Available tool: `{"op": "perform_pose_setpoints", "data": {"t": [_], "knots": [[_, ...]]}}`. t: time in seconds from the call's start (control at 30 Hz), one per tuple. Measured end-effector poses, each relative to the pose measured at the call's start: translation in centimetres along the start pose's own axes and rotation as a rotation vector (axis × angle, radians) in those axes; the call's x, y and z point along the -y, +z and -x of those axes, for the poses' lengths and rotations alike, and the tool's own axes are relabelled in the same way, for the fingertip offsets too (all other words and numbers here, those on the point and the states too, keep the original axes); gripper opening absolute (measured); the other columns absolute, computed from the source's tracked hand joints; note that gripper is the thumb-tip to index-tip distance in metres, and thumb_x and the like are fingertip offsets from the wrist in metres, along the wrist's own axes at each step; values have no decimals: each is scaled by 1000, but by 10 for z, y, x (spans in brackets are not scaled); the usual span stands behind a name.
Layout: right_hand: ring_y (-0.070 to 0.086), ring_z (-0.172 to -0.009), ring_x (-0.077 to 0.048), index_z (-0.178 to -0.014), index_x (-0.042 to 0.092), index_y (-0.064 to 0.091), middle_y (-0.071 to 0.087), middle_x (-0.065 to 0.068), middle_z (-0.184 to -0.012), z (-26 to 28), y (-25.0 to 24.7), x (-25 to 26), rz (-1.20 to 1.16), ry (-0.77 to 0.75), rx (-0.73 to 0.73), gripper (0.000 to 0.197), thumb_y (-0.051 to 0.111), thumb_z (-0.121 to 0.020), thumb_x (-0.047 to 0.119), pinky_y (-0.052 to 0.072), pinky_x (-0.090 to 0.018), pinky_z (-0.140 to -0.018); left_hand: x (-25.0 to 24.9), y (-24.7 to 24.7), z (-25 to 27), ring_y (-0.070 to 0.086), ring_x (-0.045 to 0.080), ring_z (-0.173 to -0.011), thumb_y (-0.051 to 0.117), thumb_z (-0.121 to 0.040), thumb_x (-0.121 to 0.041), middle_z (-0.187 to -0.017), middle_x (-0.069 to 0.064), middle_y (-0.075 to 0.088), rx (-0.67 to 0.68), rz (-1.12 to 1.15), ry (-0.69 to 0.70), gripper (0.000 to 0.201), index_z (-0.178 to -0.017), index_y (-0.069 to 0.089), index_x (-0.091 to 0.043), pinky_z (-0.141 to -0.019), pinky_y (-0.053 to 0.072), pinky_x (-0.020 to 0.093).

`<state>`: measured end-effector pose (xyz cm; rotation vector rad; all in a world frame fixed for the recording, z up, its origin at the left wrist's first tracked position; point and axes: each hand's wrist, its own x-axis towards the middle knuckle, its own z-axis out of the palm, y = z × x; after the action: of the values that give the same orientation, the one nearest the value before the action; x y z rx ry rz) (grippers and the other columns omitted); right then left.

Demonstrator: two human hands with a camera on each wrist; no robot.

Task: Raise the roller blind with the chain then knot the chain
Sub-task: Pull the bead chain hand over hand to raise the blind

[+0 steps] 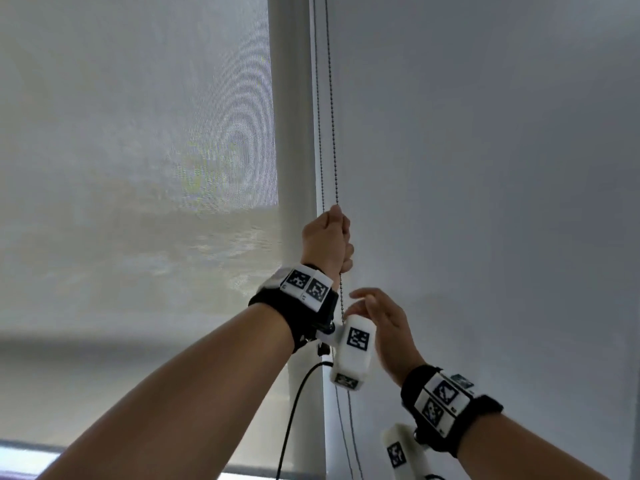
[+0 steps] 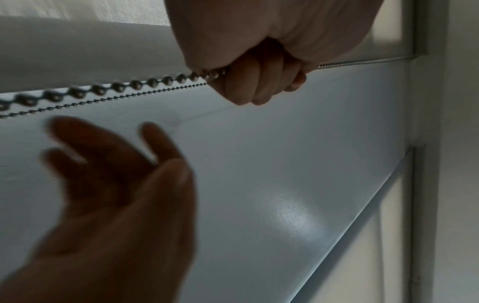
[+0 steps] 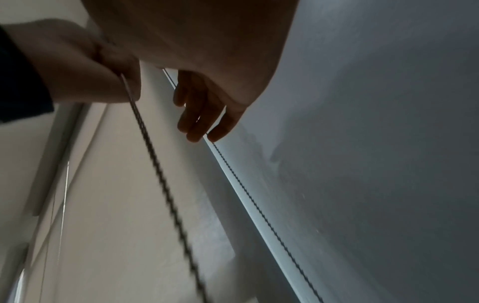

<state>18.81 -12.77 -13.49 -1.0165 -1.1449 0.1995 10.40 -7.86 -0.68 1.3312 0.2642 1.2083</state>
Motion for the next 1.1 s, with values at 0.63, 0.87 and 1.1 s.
{"op": "perform_pose_setpoints", "data": {"t": [0.63,0.87,1.1], "knots": [[33,-44,-13,-79,13,54,43,0,-58,-68,51,72,-96,83,86,34,31,-103,24,30,-26,-44,98,-49,65,27,9,-41,42,-97,-25,-50,-4,34,-38,-138,-204,37,-61,42,-17,-42,26,21],[23,-38,-9,-61,22,34,29,3,-54,-62,65,73,-115,90,-8,38,34,-99,24,21,-18,-40,82,-53,66,27,10,-44,41,-97,-21,-50,-3,35,40,-43,-332,33,-67,50,-15,-43,25,22],[20,-38,-8,-61,20,33,26,1,-53,-50,60,52,-137,60,-3,40,35,-100,22,21,-19,-37,74,-60,56,60,20,-62,38,-95,-8,-79,14,60,109,14,-303,26,-101,59,5,-58,54,28]]}}
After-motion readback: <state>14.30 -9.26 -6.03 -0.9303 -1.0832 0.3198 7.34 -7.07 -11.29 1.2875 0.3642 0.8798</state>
